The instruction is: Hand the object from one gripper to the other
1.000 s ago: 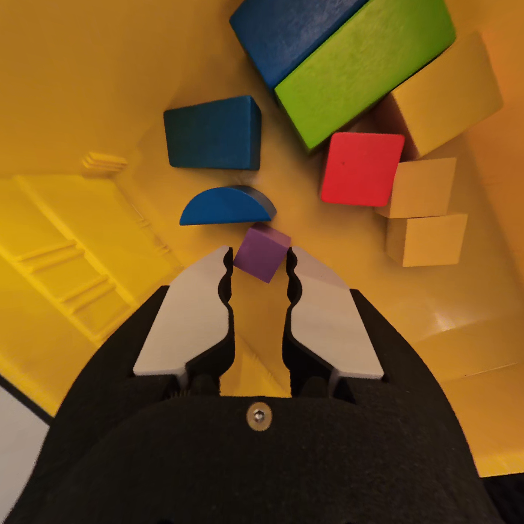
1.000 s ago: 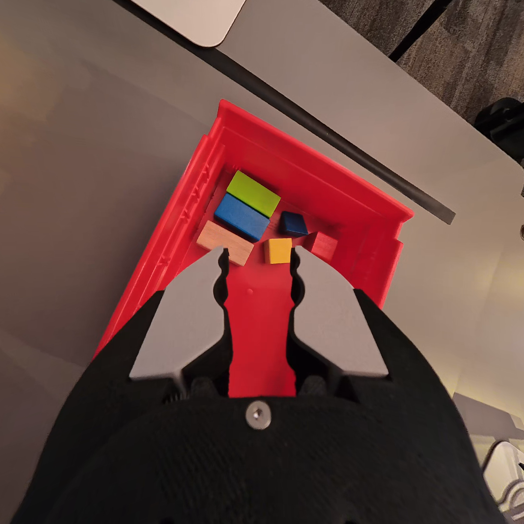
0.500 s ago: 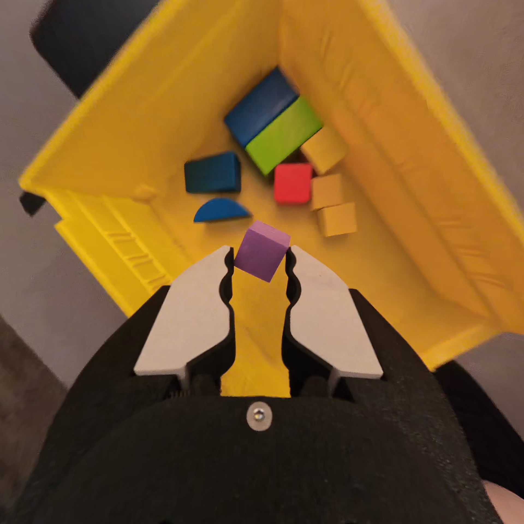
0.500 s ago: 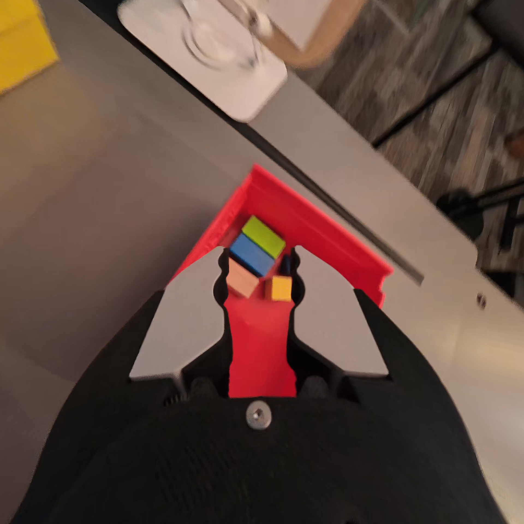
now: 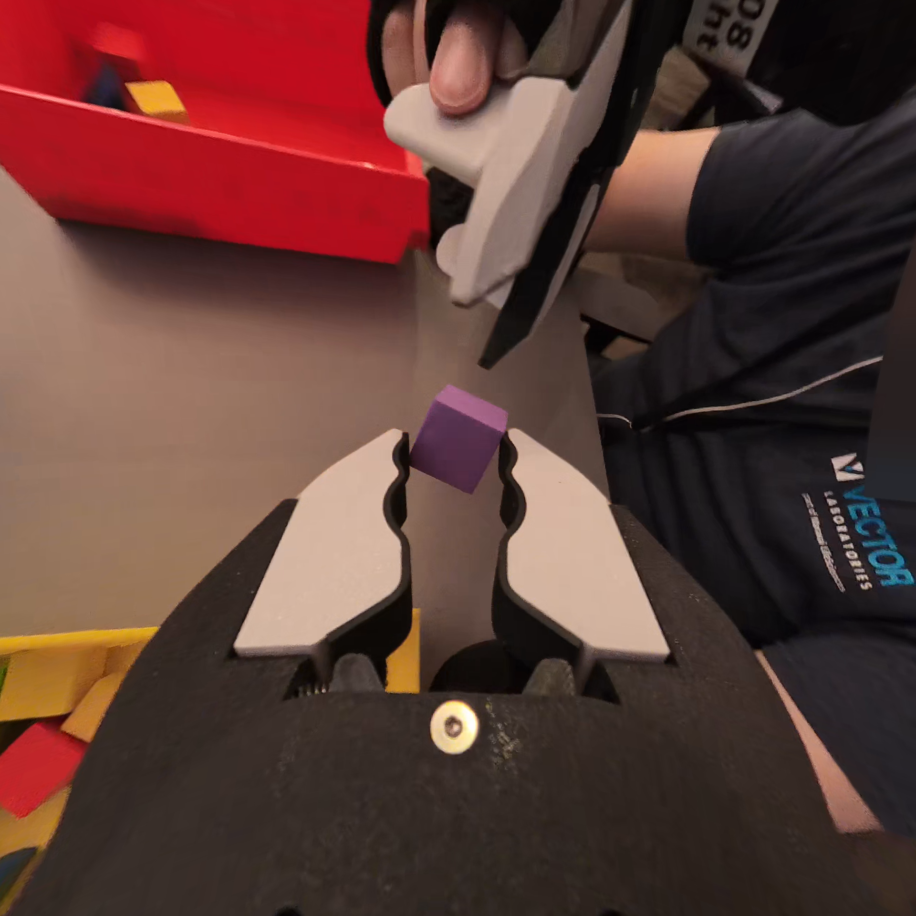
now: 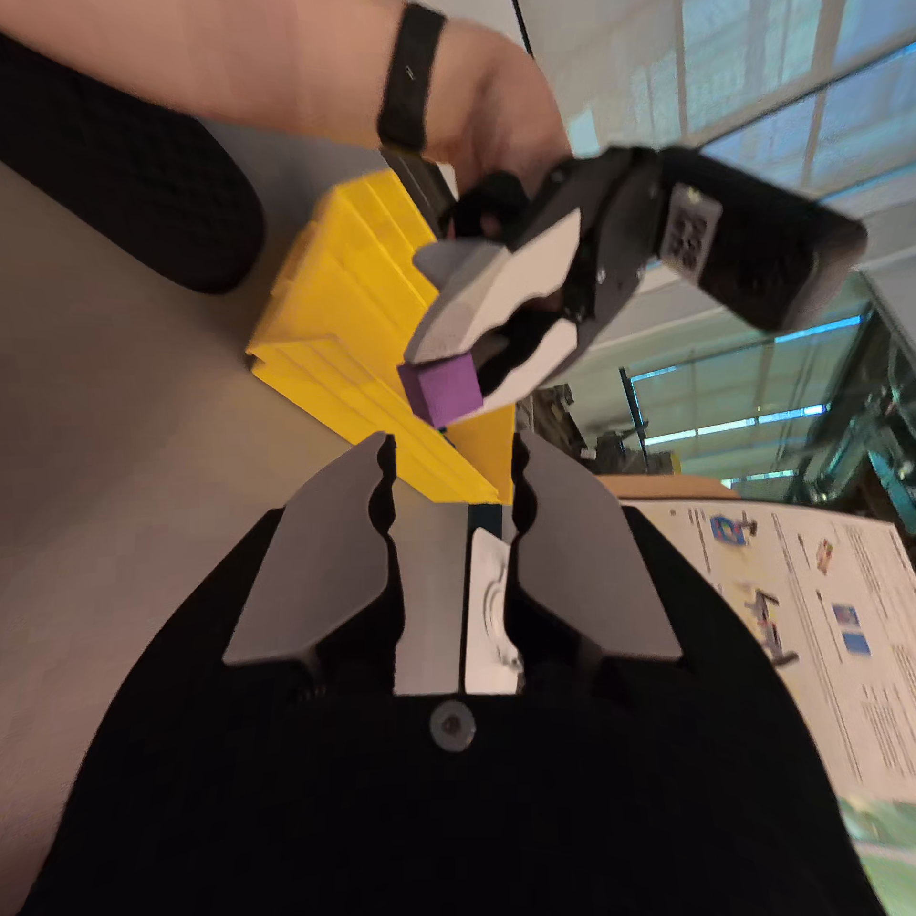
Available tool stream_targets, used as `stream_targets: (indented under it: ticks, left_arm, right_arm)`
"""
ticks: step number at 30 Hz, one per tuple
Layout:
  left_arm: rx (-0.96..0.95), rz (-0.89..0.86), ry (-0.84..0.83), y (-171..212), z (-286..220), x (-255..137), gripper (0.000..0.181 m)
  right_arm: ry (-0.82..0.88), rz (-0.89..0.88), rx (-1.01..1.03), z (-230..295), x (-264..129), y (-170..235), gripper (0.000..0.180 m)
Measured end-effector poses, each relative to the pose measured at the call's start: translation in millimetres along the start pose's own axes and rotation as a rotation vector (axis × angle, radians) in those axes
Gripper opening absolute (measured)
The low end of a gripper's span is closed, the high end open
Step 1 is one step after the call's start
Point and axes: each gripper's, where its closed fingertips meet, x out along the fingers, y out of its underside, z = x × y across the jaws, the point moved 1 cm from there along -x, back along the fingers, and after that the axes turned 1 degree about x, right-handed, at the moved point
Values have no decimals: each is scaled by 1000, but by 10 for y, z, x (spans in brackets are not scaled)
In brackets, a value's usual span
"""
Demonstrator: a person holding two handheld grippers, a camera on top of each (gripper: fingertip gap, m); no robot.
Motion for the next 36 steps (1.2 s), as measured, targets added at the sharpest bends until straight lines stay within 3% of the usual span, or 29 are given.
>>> stream_targets:
  ticks: [8,13,17,20,22,25,28,32,36]
  left_arm:
    - [45,127,50,112,-127,205,34]
    - [45,149,67,119,-129,273,34]
    - [55,135,64,107,-119,263,35]
    - [35,103,49,80,-87,202,55]
    - [30,67,15,68,-38,110,59]
    - [36,-31,0,-15,-16,-35,57]
    - [16,-84,11,-81,-25,-97,53]
    - [12,-42,-1,-30,-3,-48,52]
    - [11,0,-6,6,10,22,52]
  right_arm:
    - [-79,29,-78,270,170,-99,47]
    - [-116,34,-94,356,197,-91,30]
    - [-121,38,-71,349,194,-83,29]
    - [-121,44,-45,306,159,-59,29]
    - [-129,89,-19,225,61,53,29]
    - [-91,264,93,-83,-306,553,29]
    - [-10,540,333,-324,-916,1495,29]
    - [-4,947,668,-24,-1637,2705,29]
    - [-99,1260,880,472,-1891,3341,29]
